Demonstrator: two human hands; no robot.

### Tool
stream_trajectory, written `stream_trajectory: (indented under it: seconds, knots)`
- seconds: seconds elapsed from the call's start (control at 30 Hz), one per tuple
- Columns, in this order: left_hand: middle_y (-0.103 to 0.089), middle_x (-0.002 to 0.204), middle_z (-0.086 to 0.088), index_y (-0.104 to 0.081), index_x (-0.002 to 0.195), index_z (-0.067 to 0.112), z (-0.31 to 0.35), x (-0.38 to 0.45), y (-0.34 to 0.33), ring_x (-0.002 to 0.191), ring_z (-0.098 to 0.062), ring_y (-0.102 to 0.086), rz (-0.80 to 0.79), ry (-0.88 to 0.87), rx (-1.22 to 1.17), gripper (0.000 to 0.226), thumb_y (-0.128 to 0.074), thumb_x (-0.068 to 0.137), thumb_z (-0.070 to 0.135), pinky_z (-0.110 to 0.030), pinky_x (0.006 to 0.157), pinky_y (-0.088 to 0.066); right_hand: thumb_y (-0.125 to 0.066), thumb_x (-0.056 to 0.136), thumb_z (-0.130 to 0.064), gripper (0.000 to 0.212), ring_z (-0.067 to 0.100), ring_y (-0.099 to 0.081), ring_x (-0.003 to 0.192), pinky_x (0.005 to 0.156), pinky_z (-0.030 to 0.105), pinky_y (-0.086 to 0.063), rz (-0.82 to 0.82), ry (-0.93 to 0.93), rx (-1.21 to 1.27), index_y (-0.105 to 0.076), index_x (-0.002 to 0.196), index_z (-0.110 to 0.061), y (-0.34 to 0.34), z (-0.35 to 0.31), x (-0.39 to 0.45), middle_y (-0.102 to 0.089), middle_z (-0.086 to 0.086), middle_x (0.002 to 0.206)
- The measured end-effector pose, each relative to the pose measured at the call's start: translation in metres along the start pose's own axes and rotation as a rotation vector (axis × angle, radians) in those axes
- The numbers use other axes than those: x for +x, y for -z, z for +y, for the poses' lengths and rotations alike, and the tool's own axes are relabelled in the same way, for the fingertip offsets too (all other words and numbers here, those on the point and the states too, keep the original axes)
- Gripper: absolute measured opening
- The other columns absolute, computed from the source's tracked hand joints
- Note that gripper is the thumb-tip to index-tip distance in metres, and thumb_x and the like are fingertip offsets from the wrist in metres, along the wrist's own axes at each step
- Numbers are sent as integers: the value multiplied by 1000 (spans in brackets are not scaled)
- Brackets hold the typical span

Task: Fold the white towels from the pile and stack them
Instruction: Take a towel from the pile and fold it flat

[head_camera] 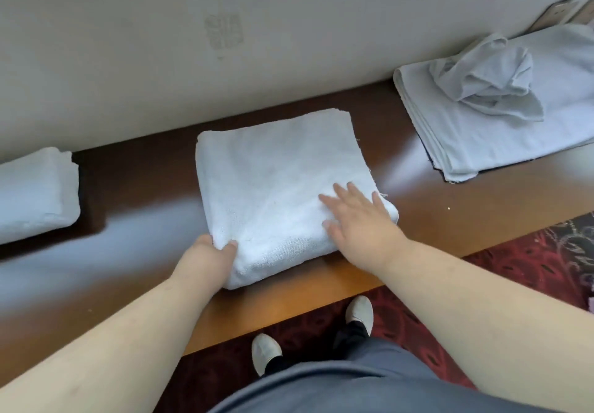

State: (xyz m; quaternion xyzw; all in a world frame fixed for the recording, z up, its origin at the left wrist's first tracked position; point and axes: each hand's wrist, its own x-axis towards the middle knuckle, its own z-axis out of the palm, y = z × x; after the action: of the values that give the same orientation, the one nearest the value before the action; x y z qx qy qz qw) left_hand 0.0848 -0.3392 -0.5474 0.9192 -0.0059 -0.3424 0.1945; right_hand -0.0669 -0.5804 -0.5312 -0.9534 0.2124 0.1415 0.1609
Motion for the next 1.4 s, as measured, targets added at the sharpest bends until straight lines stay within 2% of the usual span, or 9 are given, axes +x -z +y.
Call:
stream_trajectory:
  seconds: [0.23, 0.37, 0.5, 0.63, 0.7, 0.83, 1.0, 1.23, 1.4]
  knots:
    - [-60, 122, -8, -49, 130, 15, -17, -7, 14, 109, -31, -58, -158, -23, -234, 46, -53, 95, 45, -46, 98, -47, -20, 97, -65, 72, 22, 9, 152, 121, 51, 1, -162, -151, -93, 6, 156, -34, -26, -2, -19, 10, 1, 166]
    - [-61, 116, -5, -46, 129, 13, -17, -16, 16, 98, -25, -54, -122, -58, -162, 43, -59, 94, 35, -34, 87, -43, -27, 102, -51, 62, 19, 9, 152, 121, 51, 2, -100, -106, -85, -3, 157, -35, -16, -14, -20, 6, 0, 167]
    - [-63, 121, -5, -45, 134, 14, -15, -24, 24, 97, -23, -58, -150, -87, -125, 50, -65, 91, 28, -31, 82, -45, -32, 97, -61, 71, 18, 7, 153, 121, 50, -4, -259, -46, -59, -2, 157, -37, -14, -26, -36, 7, -3, 167]
    - [-65, 112, -3, -52, 121, 17, -11, -17, 31, 94, -23, -65, -326, 28, -331, 40, -69, 85, 20, -36, 80, -56, -33, 94, -67, 63, 23, -23, 146, 117, 50, -18, -219, -134, -122, -39, 145, -30, 4, -50, -20, -25, 2, 159]
    - [-68, 109, -3, -59, 108, 21, 1, 0, 43, 97, -22, -65, -304, 55, -431, 27, -67, 86, 34, -39, 86, -55, -37, 93, -64, 56, 22, -39, 133, 111, 42, -31, -108, -16, -124, -52, 132, -26, 10, -76, -9, -43, -2, 145]
    - [-70, 96, 1, -63, 108, 18, 34, 41, 71, 81, -16, -67, -127, 96, -632, 42, -53, 90, 55, -30, 68, -53, -47, 88, -66, 65, 21, -44, 122, 101, 37, -39, -129, 378, -47, -38, 143, -33, 1, -134, -5, -50, -5, 134]
    - [-69, 105, 1, -60, 119, 20, 57, 74, 84, 94, -21, -67, -112, 136, -669, 59, -56, 82, 66, -39, 85, -56, -61, 87, -55, 69, 27, -50, 100, 78, 39, -35, -177, 560, -330, -32, 141, -24, -26, -158, 5, -51, 2, 112]
    - [-58, 120, -8, -45, 137, 14, 68, 106, 83, 97, -26, -55, 18, 118, -655, 49, -34, 94, 35, -38, 88, -48, -55, 87, -12, 37, 28, -50, 91, 74, 36, -29, -287, 799, -292, -50, 121, -24, -29, -158, 13, -49, 5, 102]
    - [-53, 115, -6, -39, 136, 17, 52, 112, 73, 95, -25, -54, 112, 145, -592, 43, -37, 95, 29, -38, 83, -49, -47, 97, -14, 60, 25, -46, 113, 97, 37, -37, -393, 806, -203, -27, 152, -27, -29, -150, 16, -51, 5, 127]
